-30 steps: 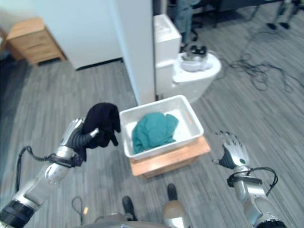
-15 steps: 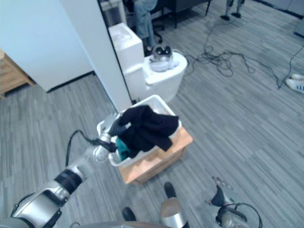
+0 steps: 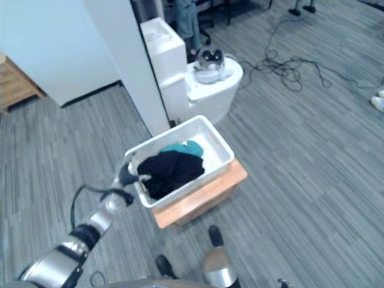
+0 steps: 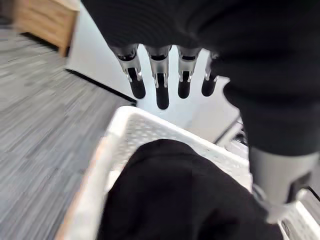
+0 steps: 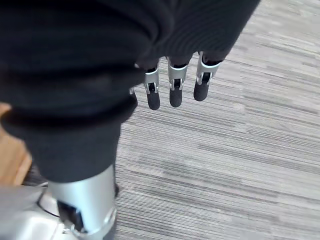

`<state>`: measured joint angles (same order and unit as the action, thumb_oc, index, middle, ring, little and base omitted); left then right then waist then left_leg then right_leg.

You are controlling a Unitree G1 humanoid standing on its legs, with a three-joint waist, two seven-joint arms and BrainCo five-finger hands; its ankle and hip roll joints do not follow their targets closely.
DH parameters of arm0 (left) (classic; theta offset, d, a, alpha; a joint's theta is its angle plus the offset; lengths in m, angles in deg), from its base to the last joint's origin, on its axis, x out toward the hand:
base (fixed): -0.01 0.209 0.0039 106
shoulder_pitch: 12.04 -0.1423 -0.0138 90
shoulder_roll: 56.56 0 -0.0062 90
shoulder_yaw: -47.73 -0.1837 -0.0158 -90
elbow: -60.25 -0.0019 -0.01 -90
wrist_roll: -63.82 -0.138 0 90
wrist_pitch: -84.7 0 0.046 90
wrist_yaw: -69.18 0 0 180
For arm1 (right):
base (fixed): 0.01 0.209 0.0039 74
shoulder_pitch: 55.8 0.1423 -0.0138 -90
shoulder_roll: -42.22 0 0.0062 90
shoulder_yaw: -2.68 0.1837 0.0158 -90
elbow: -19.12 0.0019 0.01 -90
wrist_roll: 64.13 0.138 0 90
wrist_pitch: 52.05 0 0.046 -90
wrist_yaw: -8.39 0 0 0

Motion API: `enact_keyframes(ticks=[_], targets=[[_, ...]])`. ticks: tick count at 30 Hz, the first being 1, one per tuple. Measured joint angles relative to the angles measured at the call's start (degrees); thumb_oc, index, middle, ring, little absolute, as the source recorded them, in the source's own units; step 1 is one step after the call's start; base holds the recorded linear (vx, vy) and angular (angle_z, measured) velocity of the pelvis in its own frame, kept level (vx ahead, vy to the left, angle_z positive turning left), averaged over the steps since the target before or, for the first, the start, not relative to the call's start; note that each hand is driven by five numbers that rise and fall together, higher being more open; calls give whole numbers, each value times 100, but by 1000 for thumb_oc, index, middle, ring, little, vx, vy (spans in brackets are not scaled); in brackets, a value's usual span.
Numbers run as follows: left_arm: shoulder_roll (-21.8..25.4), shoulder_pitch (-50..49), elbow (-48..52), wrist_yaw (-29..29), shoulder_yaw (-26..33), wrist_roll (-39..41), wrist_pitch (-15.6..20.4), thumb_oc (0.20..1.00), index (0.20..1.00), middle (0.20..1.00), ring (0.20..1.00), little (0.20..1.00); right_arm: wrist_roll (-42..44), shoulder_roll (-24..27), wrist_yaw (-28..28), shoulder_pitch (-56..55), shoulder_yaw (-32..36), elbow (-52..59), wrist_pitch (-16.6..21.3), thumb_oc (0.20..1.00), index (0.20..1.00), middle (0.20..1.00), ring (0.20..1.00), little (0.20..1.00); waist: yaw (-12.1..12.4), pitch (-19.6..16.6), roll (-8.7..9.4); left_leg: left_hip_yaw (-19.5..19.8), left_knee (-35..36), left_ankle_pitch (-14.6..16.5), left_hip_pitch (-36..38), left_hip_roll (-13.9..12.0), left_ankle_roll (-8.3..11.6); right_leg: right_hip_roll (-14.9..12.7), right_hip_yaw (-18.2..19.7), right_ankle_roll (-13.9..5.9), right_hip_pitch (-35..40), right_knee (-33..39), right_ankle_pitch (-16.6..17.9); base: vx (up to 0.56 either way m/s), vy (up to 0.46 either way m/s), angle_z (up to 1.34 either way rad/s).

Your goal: Tidy up the quilt and then pick up the clothes from the bed and put them into the laundry hamper.

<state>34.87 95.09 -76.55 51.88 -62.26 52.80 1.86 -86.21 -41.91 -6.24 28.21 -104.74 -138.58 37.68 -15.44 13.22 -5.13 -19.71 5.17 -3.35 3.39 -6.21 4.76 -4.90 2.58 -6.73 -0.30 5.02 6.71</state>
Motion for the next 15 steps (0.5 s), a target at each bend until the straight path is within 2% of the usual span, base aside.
enact_keyframes(ticks=[1, 3, 4, 5, 9, 15], targets=[[-117, -300, 54, 15, 384, 255, 41, 1000, 1000, 1000, 1000, 1000, -7, -32, 27, 21, -66, 29, -27, 1000, 1000, 1000, 1000, 1000, 70, -12, 35, -1, 0, 53, 77, -41, 20, 33, -9, 25, 57, 7, -33, 7, -29, 9], [-173, -726, 72, 13, 625, 788, 28, 1000, 1000, 1000, 1000, 1000, -30, -101, 76, 83, -171, 178, -12, 1000, 1000, 1000, 1000, 1000, 322, -32, 54, 65, 0, 33, 90, -98, 24, 87, -71, 51, 95, 6, -48, -6, -27, 14], [-179, -862, 75, 4, 700, 940, 17, 1000, 1000, 1000, 1000, 1000, -32, -123, 76, 115, -169, 182, 0, 1000, 1000, 1000, 1000, 1000, 337, -39, 78, 110, -1, -5, 89, -106, 1, 83, -80, 58, 105, 5, -49, 0, -25, 31], [-156, -1097, 84, 19, 773, 1195, 32, 1000, 1000, 1000, 1000, 1000, -35, -159, 95, 205, -245, 260, 8, 1000, 1000, 1000, 1000, 1000, 483, -58, 95, 187, -1, -33, 88, -126, -14, 115, -218, 84, 171, -3, -68, 6, -19, 29], [-145, -1602, -157, 176, 937, 1547, 32, 1000, 1000, 1000, 1000, 1000, -44, -240, 114, 425, -343, 247, -12, 1000, 1000, 1000, 1000, 1000, 760, -232, 250, 358, -3, -115, 120, -123, 28, 137, -360, 147, 295, -2, -105, 7, -8, 29], [-222, -1845, -2019, 460, 1056, 1425, -102, 1000, 1000, 1000, 1000, 1000, -35, -514, 119, 936, -439, 146, -110, 1000, 1000, 1000, 1000, 1000, 987, -533, 411, 491, -1, -67, 154, -122, -18, 107, -463, 155, 406, 7, -127, 8, 11, 6]])
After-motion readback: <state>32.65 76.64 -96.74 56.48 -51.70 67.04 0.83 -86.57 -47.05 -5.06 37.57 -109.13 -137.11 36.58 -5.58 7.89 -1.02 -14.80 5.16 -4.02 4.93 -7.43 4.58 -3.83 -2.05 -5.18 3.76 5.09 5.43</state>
